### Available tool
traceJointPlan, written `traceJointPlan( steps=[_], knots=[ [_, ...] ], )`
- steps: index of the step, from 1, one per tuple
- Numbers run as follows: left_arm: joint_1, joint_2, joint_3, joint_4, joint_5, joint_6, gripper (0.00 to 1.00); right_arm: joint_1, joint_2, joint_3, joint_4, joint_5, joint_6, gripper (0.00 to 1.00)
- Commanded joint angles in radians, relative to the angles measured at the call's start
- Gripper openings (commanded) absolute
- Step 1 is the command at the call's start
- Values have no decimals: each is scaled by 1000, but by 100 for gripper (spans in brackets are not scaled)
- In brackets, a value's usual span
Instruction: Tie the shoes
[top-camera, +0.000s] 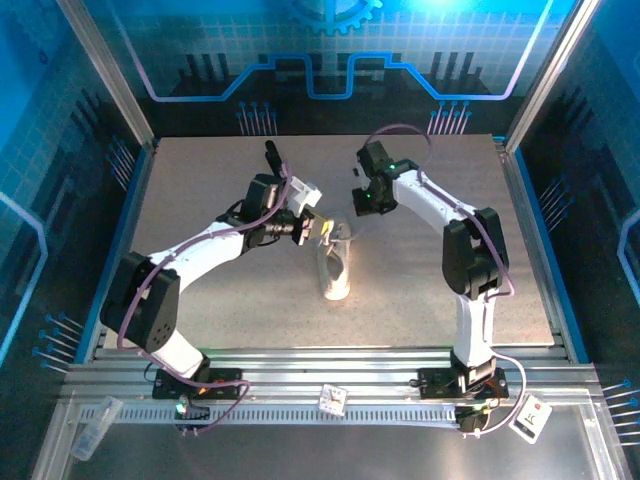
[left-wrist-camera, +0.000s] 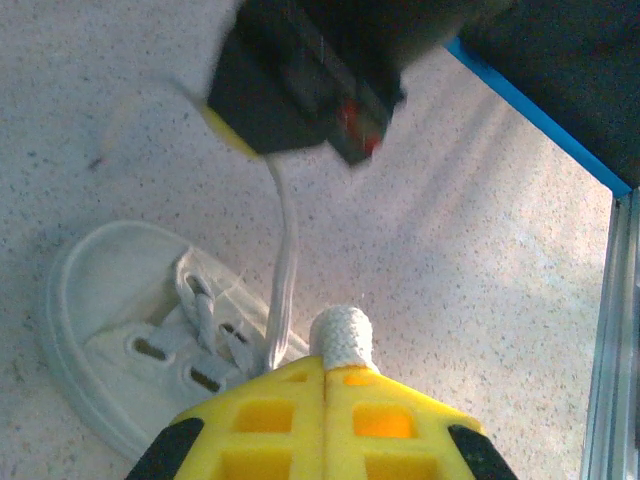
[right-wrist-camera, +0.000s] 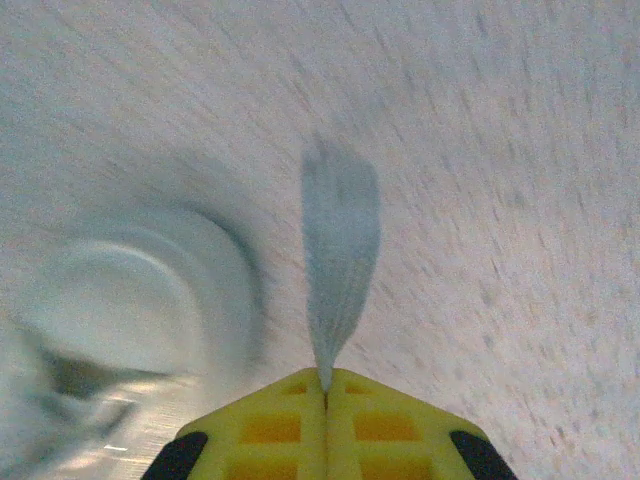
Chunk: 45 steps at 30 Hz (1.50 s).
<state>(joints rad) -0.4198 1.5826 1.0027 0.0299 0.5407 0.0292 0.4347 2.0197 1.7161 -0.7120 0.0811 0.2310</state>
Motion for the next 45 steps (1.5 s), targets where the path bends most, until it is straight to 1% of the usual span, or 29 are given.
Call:
traceJointPlan(
  steps=[1, 4, 5, 6, 8, 11, 12, 14, 17, 21, 24, 28, 31, 34, 45],
  knots=[
    [4, -51, -76, 111, 31, -22, 0, 79, 7, 92, 38, -150, -52, 0],
    [4, -66, -122, 163, 25, -61, 0, 133, 47, 91, 126, -332, -42, 0],
    [5, -74, -134, 176, 24, -76, 0, 144, 54, 78, 156, -370, -25, 1],
    [5, -83, -148, 186, 21, -86, 0, 150, 53, 57, 183, -391, -11, 5],
    [4, -101, -166, 197, 12, -94, 0, 153, 27, 3, 240, -404, 7, 12],
    [6, -122, -181, 182, -3, -88, 0, 131, -44, -86, 313, -404, 20, 29],
    [6, -128, -181, 176, -5, -85, 0, 117, -73, -116, 334, -407, 25, 33],
    [6, -132, -178, 165, -8, -86, 0, 86, -130, -174, 380, -416, 40, 40],
    [8, -136, -167, 160, -17, -93, 0, 38, -227, -291, 471, -438, 38, 45],
    [12, -130, -131, 147, -14, -103, 0, 2, -358, -487, 596, -450, -26, 47],
    [14, -117, -72, 77, -7, -96, 0, -4, -430, -611, 678, -469, -81, 49],
    [15, -111, -26, 33, -11, -96, 0, -2, -483, -735, 785, -514, -130, 51],
    [15, -106, -5, 21, -14, -114, 0, 13, -503, -816, 905, -546, -158, 51],
    [15, -92, 9, 22, -12, -146, 0, 43, -500, -861, 976, -545, -182, 51],
    [13, -75, 8, 30, -20, -180, 0, 106, -420, -783, 969, -529, -207, 52]
  ],
)
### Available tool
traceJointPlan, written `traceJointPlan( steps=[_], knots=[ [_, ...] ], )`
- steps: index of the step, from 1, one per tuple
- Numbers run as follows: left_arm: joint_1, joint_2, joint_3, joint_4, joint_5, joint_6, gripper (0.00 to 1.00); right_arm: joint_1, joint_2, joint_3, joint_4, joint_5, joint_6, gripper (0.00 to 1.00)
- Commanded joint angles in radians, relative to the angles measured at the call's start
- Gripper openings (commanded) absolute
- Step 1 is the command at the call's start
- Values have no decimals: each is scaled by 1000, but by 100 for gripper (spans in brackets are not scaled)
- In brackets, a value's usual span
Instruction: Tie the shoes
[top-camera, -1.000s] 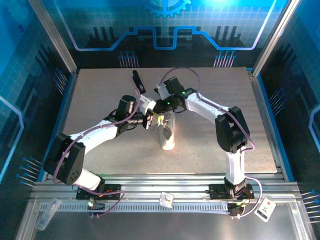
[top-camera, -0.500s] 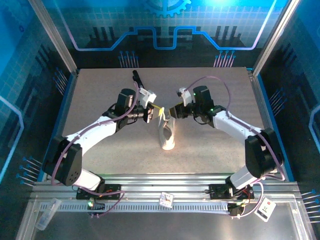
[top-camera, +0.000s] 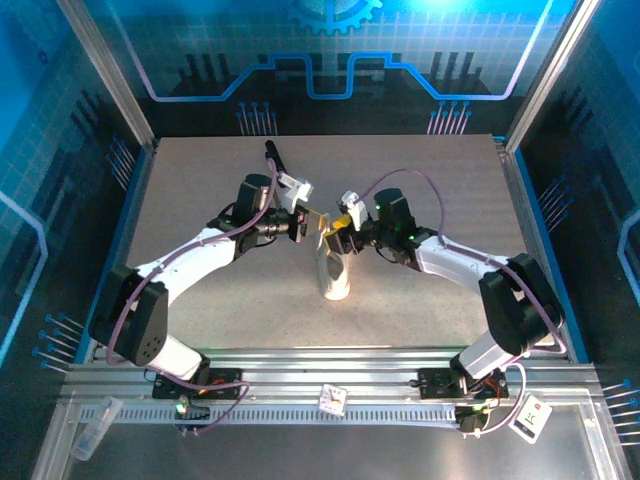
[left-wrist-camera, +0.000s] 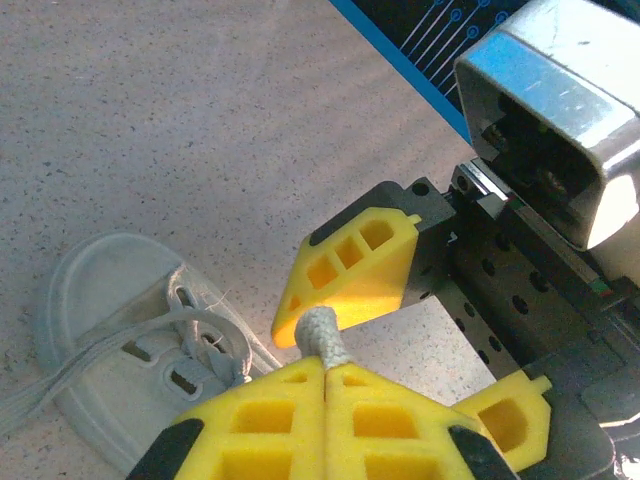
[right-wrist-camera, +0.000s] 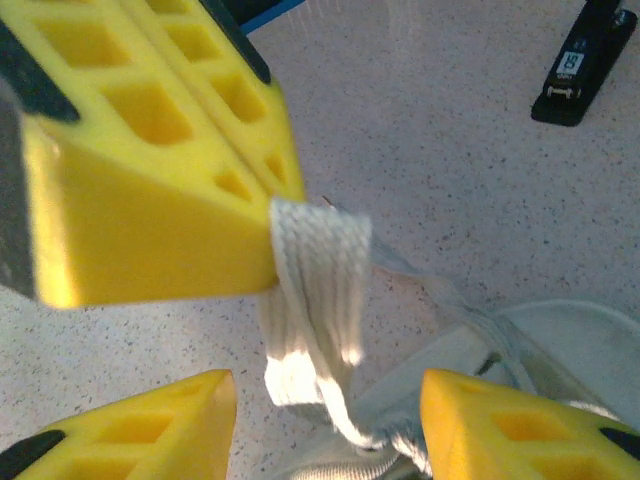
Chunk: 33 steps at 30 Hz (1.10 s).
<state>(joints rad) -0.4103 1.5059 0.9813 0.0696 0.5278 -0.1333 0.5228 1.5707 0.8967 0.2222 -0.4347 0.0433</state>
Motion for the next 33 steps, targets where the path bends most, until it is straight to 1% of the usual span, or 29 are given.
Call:
traceJointPlan(
  steps=[1, 6, 8, 9, 11, 15, 17, 18, 20, 21, 23, 24, 26, 29, 31, 33],
  knots=[
    [4, 1, 30, -9, -8, -19, 0, 23, 34, 45, 29, -11, -19, 52],
    [4, -4, 31, -9, -6, -25, 0, 42, 60, 76, 28, 9, -3, 51],
    [4, -7, 31, -11, -6, -24, 0, 49, 65, 88, 22, 32, 14, 49],
    [4, -7, 31, -13, 0, -19, 0, 53, 66, 93, 18, 46, 28, 46],
    [4, -9, 31, -22, 10, -14, 0, 58, 63, 100, 7, 59, 52, 38],
    [5, -16, 19, -26, 8, 0, 0, 63, 47, 98, -18, 103, 73, 11],
    [6, -25, 13, -35, 5, 21, 0, 62, 35, 83, -17, 122, 65, 2],
    [8, -31, 11, -48, 1, 37, 1, 62, 27, 76, -16, 129, 59, 0],
    [16, -46, 8, -74, -4, 72, 7, 62, 17, 70, -19, 137, 48, 0],
    [25, -56, 8, -92, -12, 91, 14, 60, 15, 69, -22, 139, 41, 0],
    [52, -76, 8, -131, -34, 130, 34, 58, 15, 77, -39, 144, 30, 0],
    [70, -83, 8, -154, -47, 158, 42, 58, 18, 82, -48, 143, 25, 0],
    [114, -85, 12, -207, -72, 227, 50, 56, 20, 87, -59, 147, 17, 0],
    [154, -35, 64, -354, -143, 362, 55, 57, 17, 88, -64, 150, 12, 0],
    [155, 24, 124, -478, -223, 448, 57, 56, 17, 88, -66, 146, 9, 0],
    [155, 94, 186, -576, -321, 480, 57, 56, 17, 89, -73, 140, 11, 0]
  ],
)
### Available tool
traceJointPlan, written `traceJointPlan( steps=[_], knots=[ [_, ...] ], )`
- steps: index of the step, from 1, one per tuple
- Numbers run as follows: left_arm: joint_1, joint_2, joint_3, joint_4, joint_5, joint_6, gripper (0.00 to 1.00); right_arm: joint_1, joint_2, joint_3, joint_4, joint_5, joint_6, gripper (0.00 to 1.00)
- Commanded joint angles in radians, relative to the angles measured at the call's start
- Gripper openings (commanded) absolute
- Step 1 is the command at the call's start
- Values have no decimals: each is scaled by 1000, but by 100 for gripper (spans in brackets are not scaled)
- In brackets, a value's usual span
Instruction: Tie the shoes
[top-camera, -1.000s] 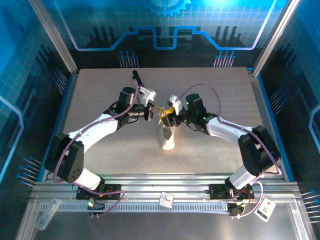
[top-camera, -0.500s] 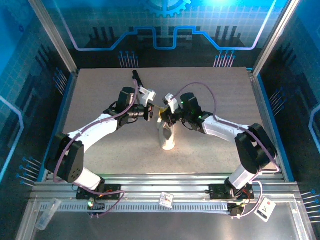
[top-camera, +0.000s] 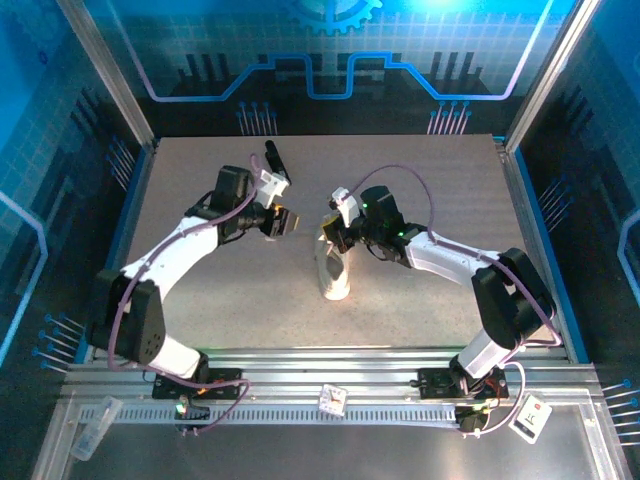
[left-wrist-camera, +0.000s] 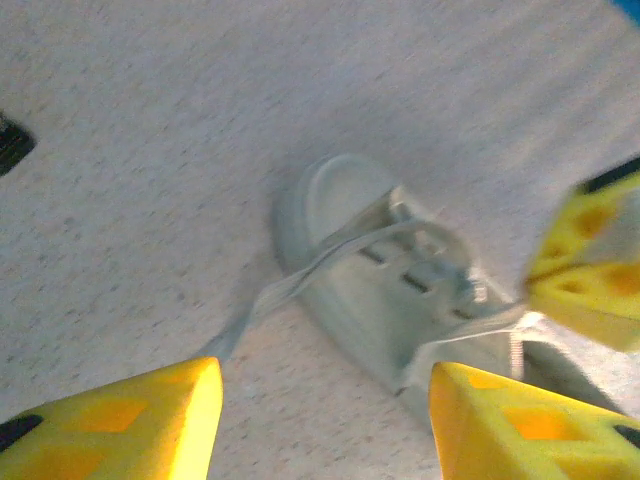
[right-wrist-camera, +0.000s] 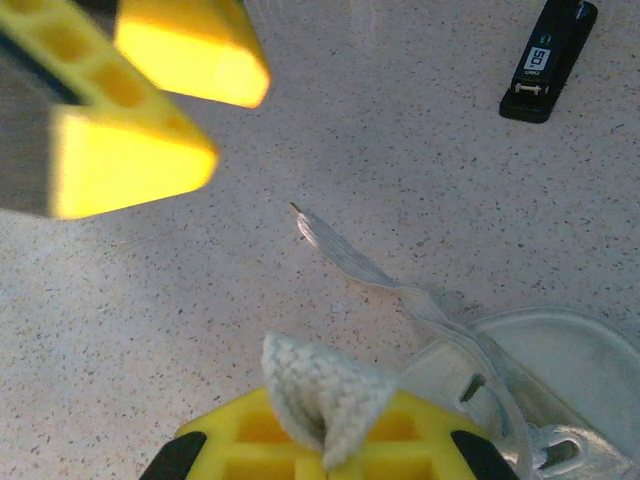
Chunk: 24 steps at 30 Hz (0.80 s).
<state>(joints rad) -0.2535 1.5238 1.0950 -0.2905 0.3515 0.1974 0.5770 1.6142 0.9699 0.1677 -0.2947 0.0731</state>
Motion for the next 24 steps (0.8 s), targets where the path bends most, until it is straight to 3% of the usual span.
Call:
traceJointPlan(
  steps=[1, 6, 11, 24],
  knots=[
    [-2, 101, 89, -239, -182, 160, 57, 2, -25, 16, -20, -2, -18, 0],
    [3, 235, 149, -305, -302, 230, 58, 4, -18, 19, -24, -14, -16, 0],
    [3, 360, 236, -360, -351, 281, 59, 3, -11, 25, -36, -19, -26, 0],
    [41, 525, 310, -427, -350, 352, 57, 4, -13, 25, -53, -10, -36, 0]
  ],
)
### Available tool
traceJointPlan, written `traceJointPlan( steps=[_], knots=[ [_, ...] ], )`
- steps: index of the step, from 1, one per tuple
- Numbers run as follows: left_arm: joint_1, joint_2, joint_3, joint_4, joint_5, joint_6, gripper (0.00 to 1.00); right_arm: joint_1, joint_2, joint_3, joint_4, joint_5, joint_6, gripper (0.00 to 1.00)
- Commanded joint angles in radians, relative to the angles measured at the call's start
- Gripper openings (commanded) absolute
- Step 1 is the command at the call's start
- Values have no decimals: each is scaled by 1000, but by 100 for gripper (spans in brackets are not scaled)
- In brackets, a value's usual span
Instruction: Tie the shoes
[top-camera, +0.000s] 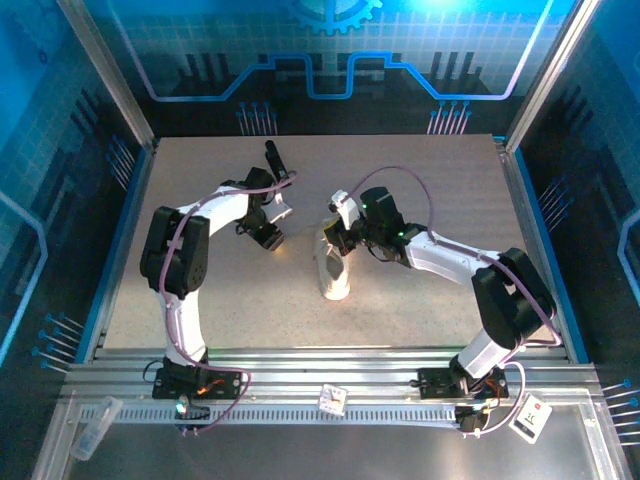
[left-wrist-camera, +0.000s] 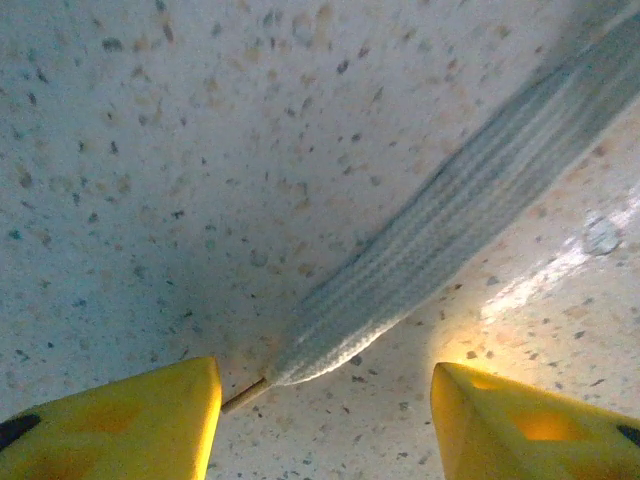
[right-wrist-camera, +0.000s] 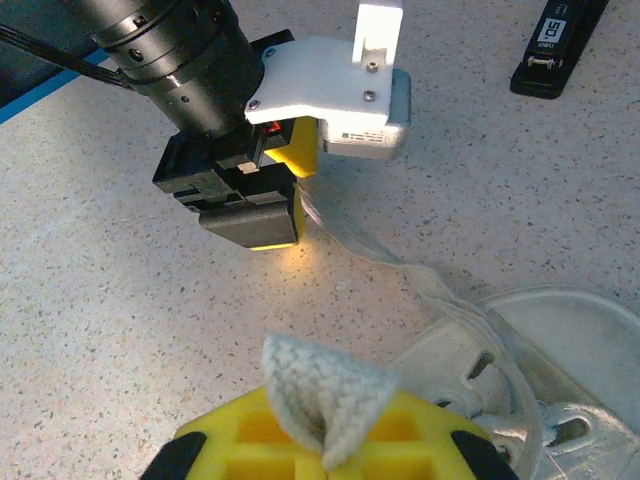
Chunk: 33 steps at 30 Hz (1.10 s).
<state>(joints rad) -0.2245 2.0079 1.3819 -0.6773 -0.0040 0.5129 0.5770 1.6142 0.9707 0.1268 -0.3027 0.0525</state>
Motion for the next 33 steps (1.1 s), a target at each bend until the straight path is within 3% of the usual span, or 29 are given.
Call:
traceJointPlan(
  steps=[1, 4, 8, 11, 15, 19, 21, 27, 33],
  knots=[
    [15, 49, 32, -54, 11, 34, 56, 4, -14, 19, -7, 5, -13, 0],
    [24, 46, 36, -70, 27, 24, 47, 4, -20, 14, 0, 14, -10, 0],
    [24, -4, 8, -77, 46, 9, 24, 3, -16, 24, -10, 11, -3, 0],
    [24, -78, -21, -76, 70, -10, 12, 2, -9, 32, -12, 10, 10, 0],
    [22, -205, -55, -102, 102, -40, 1, -4, 12, 58, -43, 19, 31, 0],
    [-5, -358, -97, -130, 116, -97, 0, -18, 47, 120, -123, 33, 56, 0],
    [-55, -440, -132, -127, 95, -126, 0, -26, 53, 133, -132, 32, 64, 0],
    [-315, -613, -203, -52, 18, -304, 0, -58, 80, 163, -155, -13, 83, 0],
    [-573, -643, -232, 167, -29, -468, 0, -86, 84, 155, -159, -76, 89, 0]
  ],
)
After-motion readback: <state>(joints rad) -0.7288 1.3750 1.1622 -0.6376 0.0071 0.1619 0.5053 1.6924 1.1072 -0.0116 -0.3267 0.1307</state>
